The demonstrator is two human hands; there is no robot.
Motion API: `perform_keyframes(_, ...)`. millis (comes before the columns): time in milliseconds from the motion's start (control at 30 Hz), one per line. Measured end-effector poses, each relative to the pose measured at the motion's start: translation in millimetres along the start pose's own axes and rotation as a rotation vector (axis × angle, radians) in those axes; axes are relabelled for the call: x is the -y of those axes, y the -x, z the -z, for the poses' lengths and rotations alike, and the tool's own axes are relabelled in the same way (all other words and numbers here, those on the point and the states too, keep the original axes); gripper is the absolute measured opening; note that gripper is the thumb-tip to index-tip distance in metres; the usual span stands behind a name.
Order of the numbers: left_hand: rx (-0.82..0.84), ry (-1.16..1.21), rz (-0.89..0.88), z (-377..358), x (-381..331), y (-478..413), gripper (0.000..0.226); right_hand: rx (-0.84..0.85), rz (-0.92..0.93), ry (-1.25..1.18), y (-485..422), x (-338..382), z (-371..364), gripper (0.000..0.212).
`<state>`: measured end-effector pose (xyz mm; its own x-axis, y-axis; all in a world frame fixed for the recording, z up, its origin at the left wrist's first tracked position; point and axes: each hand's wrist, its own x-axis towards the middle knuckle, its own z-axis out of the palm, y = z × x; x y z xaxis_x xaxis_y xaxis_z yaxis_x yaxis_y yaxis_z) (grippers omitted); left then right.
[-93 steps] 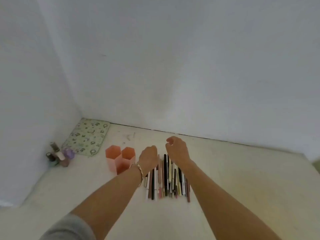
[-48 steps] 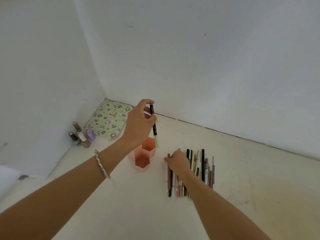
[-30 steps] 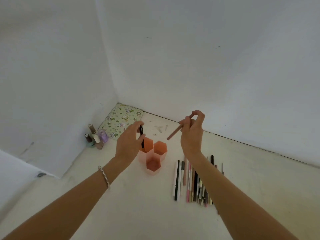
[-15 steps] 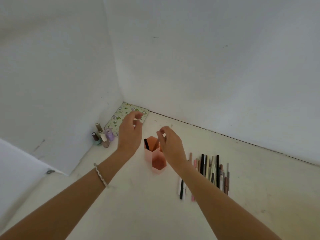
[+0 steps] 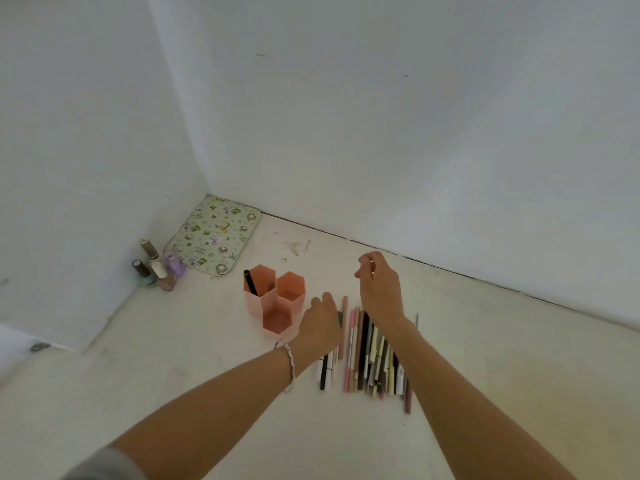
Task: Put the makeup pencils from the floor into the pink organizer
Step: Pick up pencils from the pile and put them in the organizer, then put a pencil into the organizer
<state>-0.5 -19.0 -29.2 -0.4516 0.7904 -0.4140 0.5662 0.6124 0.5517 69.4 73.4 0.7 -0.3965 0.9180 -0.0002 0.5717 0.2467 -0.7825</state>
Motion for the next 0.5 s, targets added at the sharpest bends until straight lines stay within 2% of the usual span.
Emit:
perform_keyframes(100, -0.014, -0.263, 0.048, -13, 6, -6, 0.044, 0.066, -0.010, 0.002, 1, -15, 0, 0.022)
perform_keyframes(233, -0.038, -0.289, 0.073, -23, 12, -8, 0.042, 0.102, -0.021, -0.013, 2, -29, -2, 0.021)
perform_keyframes(333, -0.064, -0.246, 0.034, -25, 11, -5, 0.039, 0.110, -0.011, 0.011, 1, -36, -3, 0.021)
perform_keyframes(400, -0.139, -0.175, -0.014, -12, 7, -5, 0.041, 0.110, 0.005, 0.056, -1, -38, -5, 0.022)
perform_keyframes(500, -0.262, 0.052, -0.102, 20, -4, -5, 0.049, 0.142, -0.007, 0.185, -5, -39, -16, 0.023)
